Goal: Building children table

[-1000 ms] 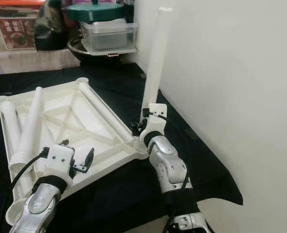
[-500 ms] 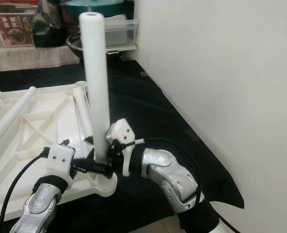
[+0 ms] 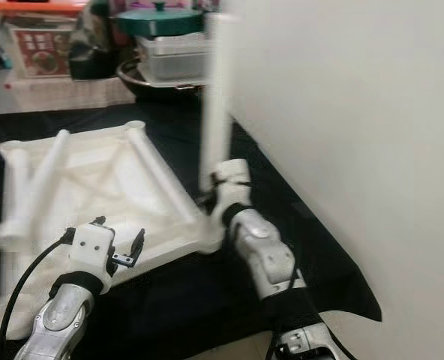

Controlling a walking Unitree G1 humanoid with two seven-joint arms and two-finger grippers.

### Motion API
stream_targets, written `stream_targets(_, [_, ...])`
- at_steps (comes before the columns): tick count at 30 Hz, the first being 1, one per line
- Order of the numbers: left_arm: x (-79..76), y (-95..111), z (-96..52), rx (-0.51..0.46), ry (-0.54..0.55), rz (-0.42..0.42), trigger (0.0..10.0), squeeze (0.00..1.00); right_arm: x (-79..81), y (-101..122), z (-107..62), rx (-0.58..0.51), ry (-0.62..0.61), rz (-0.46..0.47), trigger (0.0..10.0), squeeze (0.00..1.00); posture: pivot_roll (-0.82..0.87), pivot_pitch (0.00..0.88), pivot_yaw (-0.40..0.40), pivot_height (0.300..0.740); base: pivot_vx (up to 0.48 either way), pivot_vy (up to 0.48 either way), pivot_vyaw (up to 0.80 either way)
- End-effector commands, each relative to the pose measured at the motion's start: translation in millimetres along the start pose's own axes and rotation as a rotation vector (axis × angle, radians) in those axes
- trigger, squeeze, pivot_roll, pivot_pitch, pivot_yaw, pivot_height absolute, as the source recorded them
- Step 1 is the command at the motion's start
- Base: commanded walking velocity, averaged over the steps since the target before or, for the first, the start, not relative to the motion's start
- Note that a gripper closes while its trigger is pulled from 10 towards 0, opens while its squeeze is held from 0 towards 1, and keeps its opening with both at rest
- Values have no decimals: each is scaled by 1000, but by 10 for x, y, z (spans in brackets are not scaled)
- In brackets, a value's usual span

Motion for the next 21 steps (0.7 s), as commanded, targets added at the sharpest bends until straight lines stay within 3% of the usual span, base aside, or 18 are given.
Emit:
stream_targets(1, [-14, -25, -5, 11, -8, 9, 10000, 0, -223, -279, -50, 115, -131, 19, 0, 0, 122, 0, -78, 740, 0, 0, 0])
stream_targets(3, [-13, -26, -4, 11, -8, 9, 10000, 0, -273, -334, -107, 126, -217, 7, 0, 0, 122, 0, -78, 740, 0, 0, 0])
stream_targets(7, [-13, -26, 1, 11, -9, 10, 10000, 0, -155, -364, -96, 140, -188, 11, 0, 0, 119, 0, -72, 740, 0, 0, 0])
stream_targets(8, [-13, -26, 4, 11, -10, 11, 10000, 0, -81, -367, -65, 148, -160, 11, 10000, 0, 120, 0, -74, 740, 0, 0, 0])
stream_targets(16, [-8, -26, 11, 10, -8, 12, 10000, 0, 43, -274, -7, 105, -109, 20, 10000, 0, 121, 0, -77, 740, 0, 0, 0])
stream_targets(17, [-9, -26, 11, 11, -8, 12, 10000, 0, 56, -215, -10, 70, -100, 34, 10000, 1000, 121, 0, -78, 740, 0, 0, 0])
stream_targets(21, [-10, -26, 11, 11, -8, 11, 10000, 0, 85, -112, -21, 16, -68, 60, 10000, 1000, 121, 0, -78, 740, 0, 0, 0])
Point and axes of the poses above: a point about 5 cm out from each wrist's last joint towards the gripper, its own z axis pointing out of the wrist towards the gripper, its own y axis along the axis of the wrist's last joint, x = y × z, the point moved 3 cm from there along z, pointing out of the wrist towards the gripper, and after that the axes turned 2 degrees about -z, right-handed, at the moved point
